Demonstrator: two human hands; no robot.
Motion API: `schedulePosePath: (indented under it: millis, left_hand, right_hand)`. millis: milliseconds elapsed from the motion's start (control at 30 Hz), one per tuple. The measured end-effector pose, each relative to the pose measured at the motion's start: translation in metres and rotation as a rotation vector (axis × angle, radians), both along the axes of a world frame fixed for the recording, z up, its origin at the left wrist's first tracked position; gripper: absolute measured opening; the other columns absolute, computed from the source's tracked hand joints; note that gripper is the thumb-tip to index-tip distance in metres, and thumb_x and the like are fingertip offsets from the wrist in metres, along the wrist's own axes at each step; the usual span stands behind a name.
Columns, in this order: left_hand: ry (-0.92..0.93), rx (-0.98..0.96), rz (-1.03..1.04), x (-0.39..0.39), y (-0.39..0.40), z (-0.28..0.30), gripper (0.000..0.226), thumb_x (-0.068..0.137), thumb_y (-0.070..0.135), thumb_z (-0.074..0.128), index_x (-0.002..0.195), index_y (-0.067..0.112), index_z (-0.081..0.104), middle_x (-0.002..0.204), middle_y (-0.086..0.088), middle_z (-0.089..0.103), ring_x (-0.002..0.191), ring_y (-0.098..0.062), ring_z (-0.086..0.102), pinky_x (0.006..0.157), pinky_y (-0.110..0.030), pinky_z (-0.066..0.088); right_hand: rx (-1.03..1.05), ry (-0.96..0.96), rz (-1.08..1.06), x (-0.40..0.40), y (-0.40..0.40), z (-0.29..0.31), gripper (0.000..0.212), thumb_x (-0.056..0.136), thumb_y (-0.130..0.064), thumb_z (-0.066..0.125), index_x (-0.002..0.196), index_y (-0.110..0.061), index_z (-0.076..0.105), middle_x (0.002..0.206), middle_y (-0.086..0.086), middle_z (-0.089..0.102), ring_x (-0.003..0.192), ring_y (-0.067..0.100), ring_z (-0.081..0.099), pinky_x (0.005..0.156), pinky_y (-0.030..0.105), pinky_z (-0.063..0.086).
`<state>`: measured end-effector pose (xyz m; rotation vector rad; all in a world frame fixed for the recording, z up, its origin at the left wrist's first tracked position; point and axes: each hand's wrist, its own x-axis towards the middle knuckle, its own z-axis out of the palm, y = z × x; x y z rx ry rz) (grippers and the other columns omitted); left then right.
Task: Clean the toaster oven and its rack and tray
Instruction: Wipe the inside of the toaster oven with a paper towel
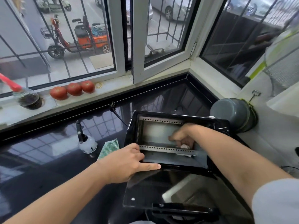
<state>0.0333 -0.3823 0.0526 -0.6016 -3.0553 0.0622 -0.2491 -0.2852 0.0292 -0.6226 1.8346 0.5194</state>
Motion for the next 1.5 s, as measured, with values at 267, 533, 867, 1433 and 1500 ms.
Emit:
schedulePosePath:
  millis: [267, 533, 867, 1433, 1500]
  left_hand:
    - [0.027, 0.039, 0.027, -0.001, 0.001, 0.002, 0.069, 0.089, 0.026, 0.029, 0.157, 0.036, 0.038, 0.078, 0.005, 0.058, 0.070, -0.020, 0.056, 0.090, -0.030, 0.032]
    - [0.045, 0.049, 0.027, -0.004, -0.001, 0.007, 0.070, 0.086, 0.027, 0.030, 0.154, 0.034, 0.043, 0.077, 0.005, 0.058, 0.070, -0.020, 0.058, 0.089, -0.028, 0.031]
    - [0.018, 0.058, 0.063, -0.006, -0.001, 0.012, 0.067, 0.091, 0.025, 0.029, 0.155, 0.033, 0.043, 0.081, 0.004, 0.060, 0.078, -0.021, 0.059, 0.091, -0.027, 0.027]
    - [0.017, -0.024, 0.017, -0.002, -0.007, 0.005, 0.079, 0.085, 0.020, 0.075, 0.155, 0.035, 0.042, 0.080, 0.007, 0.059, 0.079, -0.019, 0.059, 0.093, -0.026, 0.028]
    - [0.037, -0.042, 0.018, -0.001, -0.006, 0.004, 0.080, 0.084, 0.019, 0.073, 0.156, 0.034, 0.041, 0.080, 0.007, 0.059, 0.079, -0.019, 0.059, 0.093, -0.027, 0.028]
  right_hand:
    - [-0.006, 0.111, 0.328, 0.006, 0.005, -0.021, 0.056, 0.097, -0.039, 0.035, 0.147, -0.015, 0.039, 0.150, 0.009, 0.042, 0.120, 0.030, 0.053, 0.104, 0.040, 0.044]
    - [-0.015, 0.061, 0.224, 0.006, 0.006, -0.014, 0.055, 0.106, -0.040, 0.036, 0.153, -0.012, 0.030, 0.160, 0.008, 0.028, 0.138, 0.033, 0.040, 0.110, 0.044, 0.039]
    - [-0.033, 0.079, 0.408, 0.006, 0.001, -0.015, 0.052, 0.107, -0.041, 0.035, 0.153, -0.017, 0.031, 0.157, 0.007, 0.033, 0.124, 0.030, 0.049, 0.086, 0.035, 0.042]
    - [-0.080, 0.228, 0.392, 0.020, 0.010, -0.004, 0.030, 0.097, -0.008, 0.048, 0.122, 0.002, 0.061, 0.096, 0.012, 0.062, 0.072, 0.022, 0.060, 0.069, 0.032, 0.050]
    - [-0.232, 0.379, 0.503, 0.020, 0.020, -0.008, 0.026, 0.091, -0.002, 0.051, 0.113, 0.001, 0.064, 0.104, 0.014, 0.066, 0.089, 0.027, 0.065, 0.077, 0.032, 0.053]
